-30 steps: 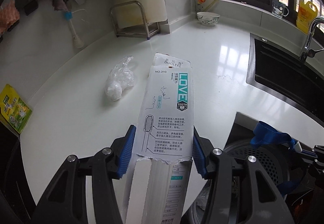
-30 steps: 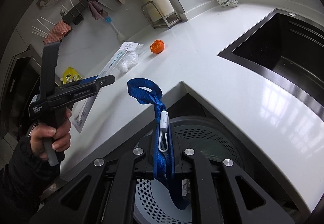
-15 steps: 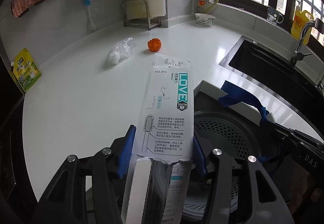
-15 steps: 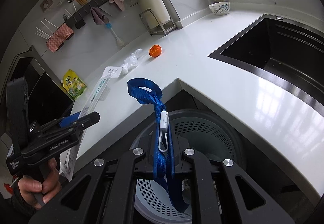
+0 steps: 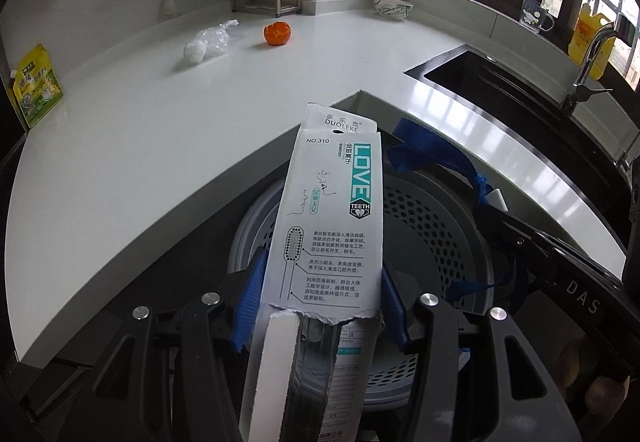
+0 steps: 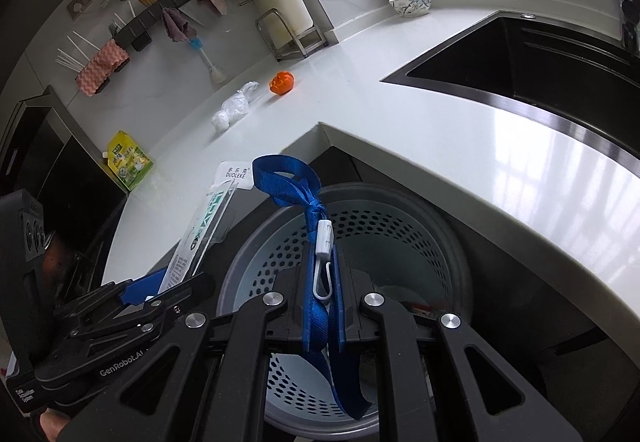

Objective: Collect trash
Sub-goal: 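Carry the toothbrush box and lanyard with both tools over the basket, then open both tools to drop the toothbrush box and lanyard into the basket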

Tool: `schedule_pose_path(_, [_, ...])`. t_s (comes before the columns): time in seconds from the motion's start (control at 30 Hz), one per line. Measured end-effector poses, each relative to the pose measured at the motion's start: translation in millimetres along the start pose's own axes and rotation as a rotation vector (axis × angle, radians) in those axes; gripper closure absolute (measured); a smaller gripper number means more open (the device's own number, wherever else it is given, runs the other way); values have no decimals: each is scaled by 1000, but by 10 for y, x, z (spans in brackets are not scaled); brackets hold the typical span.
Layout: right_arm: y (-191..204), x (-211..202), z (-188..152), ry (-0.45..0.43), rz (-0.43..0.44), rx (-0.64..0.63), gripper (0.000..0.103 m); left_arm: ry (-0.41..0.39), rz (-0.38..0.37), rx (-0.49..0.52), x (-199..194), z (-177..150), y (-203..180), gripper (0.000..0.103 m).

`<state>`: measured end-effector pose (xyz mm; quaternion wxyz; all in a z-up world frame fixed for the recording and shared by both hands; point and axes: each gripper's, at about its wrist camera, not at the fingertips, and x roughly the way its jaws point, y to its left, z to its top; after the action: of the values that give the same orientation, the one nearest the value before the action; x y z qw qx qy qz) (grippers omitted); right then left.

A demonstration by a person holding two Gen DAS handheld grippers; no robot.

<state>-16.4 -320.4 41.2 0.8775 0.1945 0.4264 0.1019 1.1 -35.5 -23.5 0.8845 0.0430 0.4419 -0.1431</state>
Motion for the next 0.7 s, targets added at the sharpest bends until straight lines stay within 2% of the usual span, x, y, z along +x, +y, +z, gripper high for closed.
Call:
schedule_pose_path(0.33, [-64,211,-68,38,-83,-29,94,58,25,1,265,-123,-27,52])
schedule_pose_path(0.7, [-2,416,-151,66,-227,-129,94,105,48,-18,454,-193,45,49])
